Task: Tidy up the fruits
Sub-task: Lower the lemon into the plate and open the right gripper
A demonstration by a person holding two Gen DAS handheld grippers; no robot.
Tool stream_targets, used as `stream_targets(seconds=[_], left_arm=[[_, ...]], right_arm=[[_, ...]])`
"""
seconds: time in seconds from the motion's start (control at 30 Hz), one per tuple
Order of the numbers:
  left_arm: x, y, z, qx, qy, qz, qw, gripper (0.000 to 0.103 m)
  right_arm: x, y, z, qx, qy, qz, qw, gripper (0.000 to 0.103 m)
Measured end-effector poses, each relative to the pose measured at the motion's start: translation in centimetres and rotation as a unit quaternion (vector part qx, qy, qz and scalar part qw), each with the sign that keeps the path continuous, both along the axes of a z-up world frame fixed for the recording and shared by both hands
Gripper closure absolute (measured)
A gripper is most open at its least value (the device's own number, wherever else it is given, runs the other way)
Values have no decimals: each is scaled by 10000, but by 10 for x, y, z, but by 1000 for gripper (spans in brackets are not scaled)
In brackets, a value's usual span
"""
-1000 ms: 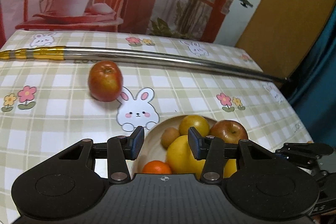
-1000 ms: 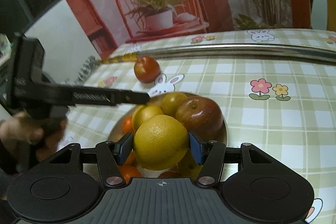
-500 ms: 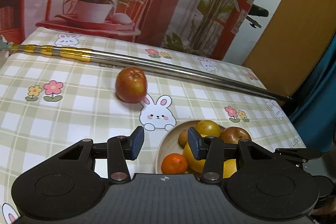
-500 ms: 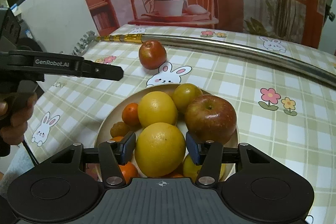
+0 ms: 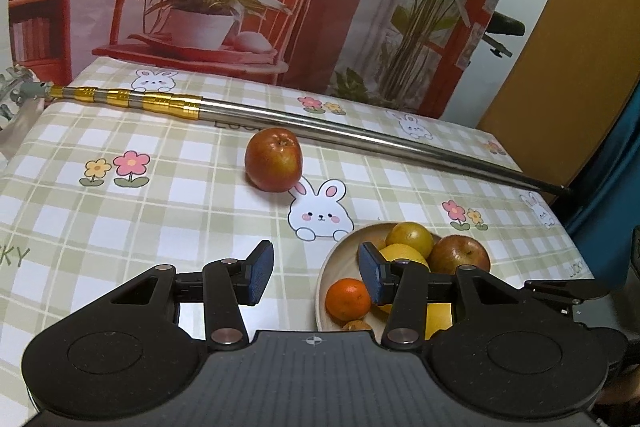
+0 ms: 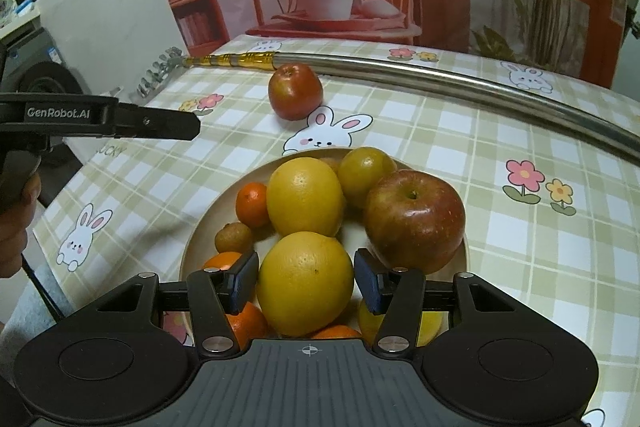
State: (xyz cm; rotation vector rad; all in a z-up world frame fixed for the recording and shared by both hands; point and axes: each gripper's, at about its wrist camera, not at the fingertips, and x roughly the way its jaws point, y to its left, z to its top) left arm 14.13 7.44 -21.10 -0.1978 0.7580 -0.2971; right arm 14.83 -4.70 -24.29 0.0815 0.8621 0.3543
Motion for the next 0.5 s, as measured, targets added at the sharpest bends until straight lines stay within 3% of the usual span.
stream_targets(seconds=[0.5], left_arm=[[-8, -2, 6, 331, 34, 130, 9994, 42]], right_arm=[[-6, -17, 14, 350, -355, -270, 9984, 53]])
